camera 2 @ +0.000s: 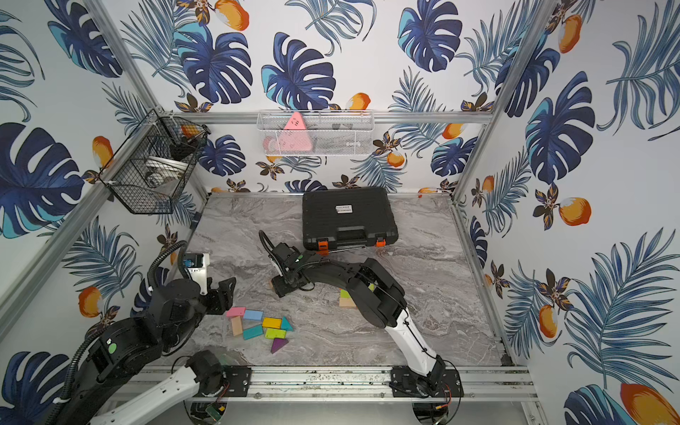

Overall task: Assemble a piece of candy with building blocks
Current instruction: Pick up the building block from the center of the board.

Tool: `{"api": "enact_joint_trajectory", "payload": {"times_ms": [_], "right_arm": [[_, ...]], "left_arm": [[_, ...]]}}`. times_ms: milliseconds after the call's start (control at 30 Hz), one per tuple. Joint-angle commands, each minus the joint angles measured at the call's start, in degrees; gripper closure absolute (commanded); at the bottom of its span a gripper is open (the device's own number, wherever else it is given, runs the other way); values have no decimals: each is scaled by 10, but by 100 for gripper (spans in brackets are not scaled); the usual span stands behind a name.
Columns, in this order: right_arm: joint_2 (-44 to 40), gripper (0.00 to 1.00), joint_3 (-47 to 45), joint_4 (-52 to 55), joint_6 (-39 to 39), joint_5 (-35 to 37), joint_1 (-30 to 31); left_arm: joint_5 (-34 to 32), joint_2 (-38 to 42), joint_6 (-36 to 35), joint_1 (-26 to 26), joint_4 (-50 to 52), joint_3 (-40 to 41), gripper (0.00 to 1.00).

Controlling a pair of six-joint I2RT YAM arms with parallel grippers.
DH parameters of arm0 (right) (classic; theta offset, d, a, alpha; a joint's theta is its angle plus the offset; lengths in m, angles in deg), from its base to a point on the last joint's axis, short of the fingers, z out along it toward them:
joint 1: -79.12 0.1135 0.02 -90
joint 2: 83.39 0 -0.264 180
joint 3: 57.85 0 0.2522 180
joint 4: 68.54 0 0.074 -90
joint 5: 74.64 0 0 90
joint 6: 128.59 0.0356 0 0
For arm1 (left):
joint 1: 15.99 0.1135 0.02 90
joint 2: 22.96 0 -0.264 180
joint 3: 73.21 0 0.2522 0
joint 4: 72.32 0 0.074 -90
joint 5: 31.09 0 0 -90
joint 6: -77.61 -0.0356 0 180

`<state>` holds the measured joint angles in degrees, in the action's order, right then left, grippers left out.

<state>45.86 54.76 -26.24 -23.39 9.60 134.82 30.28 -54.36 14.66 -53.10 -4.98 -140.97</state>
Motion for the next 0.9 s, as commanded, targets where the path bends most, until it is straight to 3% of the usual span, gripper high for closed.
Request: {"api": "enact_joint_trajectory", "payload": {"times_ms": [0, 167, 867], "right_arm": [[9, 39, 15, 21, -14, 6, 1], [24, 42, 43, 39, -23, 9, 6], [22, 73, 67, 71, -48, 14, 13]], "left_arm": [[-2, 0, -6, 0, -8, -1, 30], [-2, 2, -6, 1, -10, 1, 30], [1, -1, -7, 1, -12, 3, 30]]}}
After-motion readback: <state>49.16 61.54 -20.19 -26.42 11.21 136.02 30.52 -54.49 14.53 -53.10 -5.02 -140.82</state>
